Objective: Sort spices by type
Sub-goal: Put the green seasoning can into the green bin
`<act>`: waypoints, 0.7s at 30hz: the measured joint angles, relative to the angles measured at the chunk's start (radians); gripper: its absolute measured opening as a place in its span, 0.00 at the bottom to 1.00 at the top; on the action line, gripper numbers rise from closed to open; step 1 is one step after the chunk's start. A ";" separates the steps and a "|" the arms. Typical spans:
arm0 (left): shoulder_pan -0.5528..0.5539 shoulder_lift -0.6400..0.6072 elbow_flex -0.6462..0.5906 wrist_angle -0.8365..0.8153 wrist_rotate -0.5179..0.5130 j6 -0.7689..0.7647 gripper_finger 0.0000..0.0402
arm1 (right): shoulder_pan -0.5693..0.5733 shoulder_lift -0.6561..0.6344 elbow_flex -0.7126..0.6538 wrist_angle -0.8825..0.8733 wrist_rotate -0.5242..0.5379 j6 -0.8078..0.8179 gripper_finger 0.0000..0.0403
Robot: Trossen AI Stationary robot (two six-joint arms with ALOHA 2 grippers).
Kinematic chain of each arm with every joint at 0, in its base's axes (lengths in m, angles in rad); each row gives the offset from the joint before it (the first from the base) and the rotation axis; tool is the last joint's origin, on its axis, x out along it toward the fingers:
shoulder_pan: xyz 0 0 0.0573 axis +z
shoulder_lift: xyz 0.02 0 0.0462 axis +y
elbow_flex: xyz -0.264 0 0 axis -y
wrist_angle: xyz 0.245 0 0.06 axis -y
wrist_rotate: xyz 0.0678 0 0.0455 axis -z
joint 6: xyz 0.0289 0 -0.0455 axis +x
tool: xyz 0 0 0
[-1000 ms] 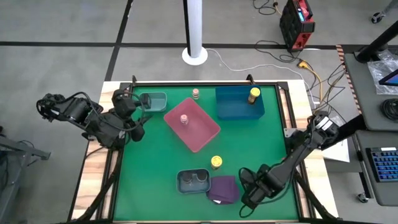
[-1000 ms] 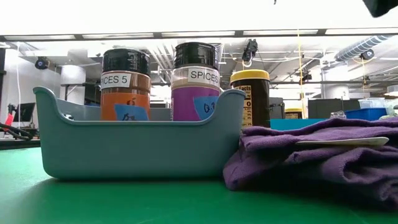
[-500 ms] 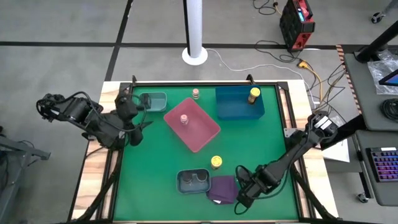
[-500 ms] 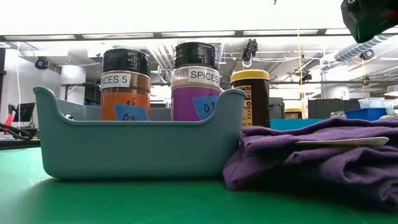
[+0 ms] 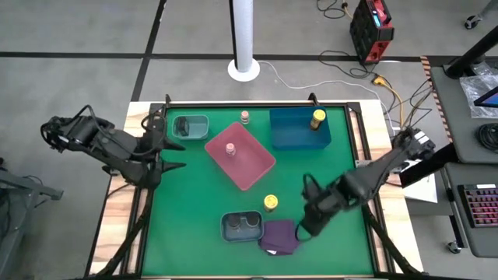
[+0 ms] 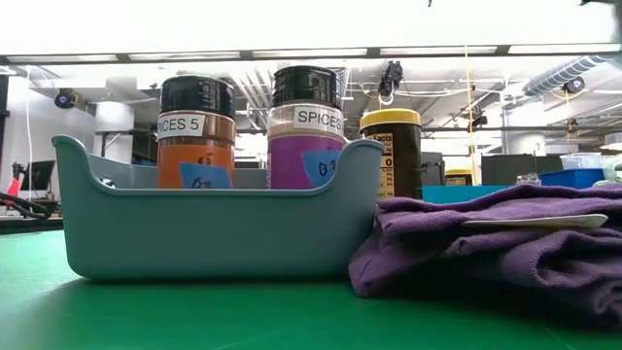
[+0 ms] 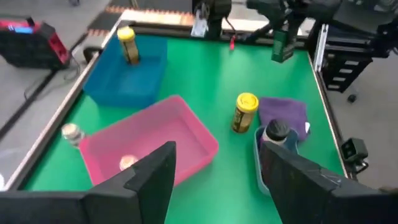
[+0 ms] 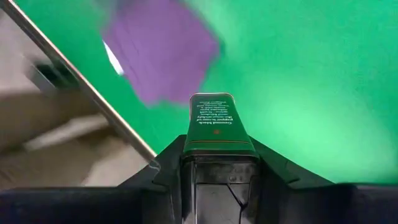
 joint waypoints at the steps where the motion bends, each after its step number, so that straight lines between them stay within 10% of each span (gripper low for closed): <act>1: 0.000 -0.004 0.000 0.004 -0.010 0.014 0.54 | -0.024 -0.004 0.038 -0.020 0.036 -0.021 0.29; 9: 0.008 0.003 0.000 0.008 -0.068 0.060 0.54 | -0.270 0.115 0.351 -0.034 0.200 -0.411 0.29; 21: 0.163 0.039 0.000 0.074 -0.014 0.024 0.53 | -0.565 0.371 0.736 -0.033 0.099 -1.074 0.29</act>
